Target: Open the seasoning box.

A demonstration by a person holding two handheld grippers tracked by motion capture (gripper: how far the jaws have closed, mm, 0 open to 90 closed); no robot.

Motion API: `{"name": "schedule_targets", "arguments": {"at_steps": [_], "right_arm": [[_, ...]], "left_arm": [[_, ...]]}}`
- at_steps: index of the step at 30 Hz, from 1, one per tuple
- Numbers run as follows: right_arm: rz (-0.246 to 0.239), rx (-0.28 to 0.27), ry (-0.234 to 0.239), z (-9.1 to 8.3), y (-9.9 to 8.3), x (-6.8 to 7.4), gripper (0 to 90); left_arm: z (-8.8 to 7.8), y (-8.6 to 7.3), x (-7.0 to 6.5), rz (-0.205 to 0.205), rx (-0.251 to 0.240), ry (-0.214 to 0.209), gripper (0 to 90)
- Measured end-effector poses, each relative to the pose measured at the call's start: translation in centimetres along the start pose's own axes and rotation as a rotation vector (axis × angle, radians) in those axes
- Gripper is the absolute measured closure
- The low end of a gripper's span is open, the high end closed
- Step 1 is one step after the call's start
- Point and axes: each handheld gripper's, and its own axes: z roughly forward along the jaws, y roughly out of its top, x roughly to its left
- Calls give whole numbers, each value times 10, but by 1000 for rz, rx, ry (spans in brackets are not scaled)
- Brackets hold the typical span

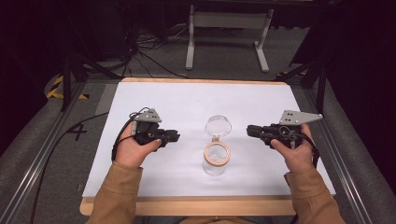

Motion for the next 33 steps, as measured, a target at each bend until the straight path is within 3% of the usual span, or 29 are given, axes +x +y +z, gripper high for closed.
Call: {"name": "schedule_targets", "arguments": {"at_steps": [14, 16, 22, 27, 33], "right_arm": [[89, 72, -141, -23, -17, -39, 666], [106, 81, -149, -24, -21, -45, 643], [116, 125, -204, -23, -34, -60, 573], [145, 151, -252, -19, -47, -73, 526], [161, 173, -268, -16, -60, -85, 502]], "left_arm": [[-7, -11, 19, -57, -1, 47, 747], [-6, -16, 26, -81, 4, 49, 741], [-1, -24, 38, -97, 2, 71, 702], [4, -33, 49, -115, 29, 94, 688], [9, -40, 56, -122, 48, 114, 664]]}}
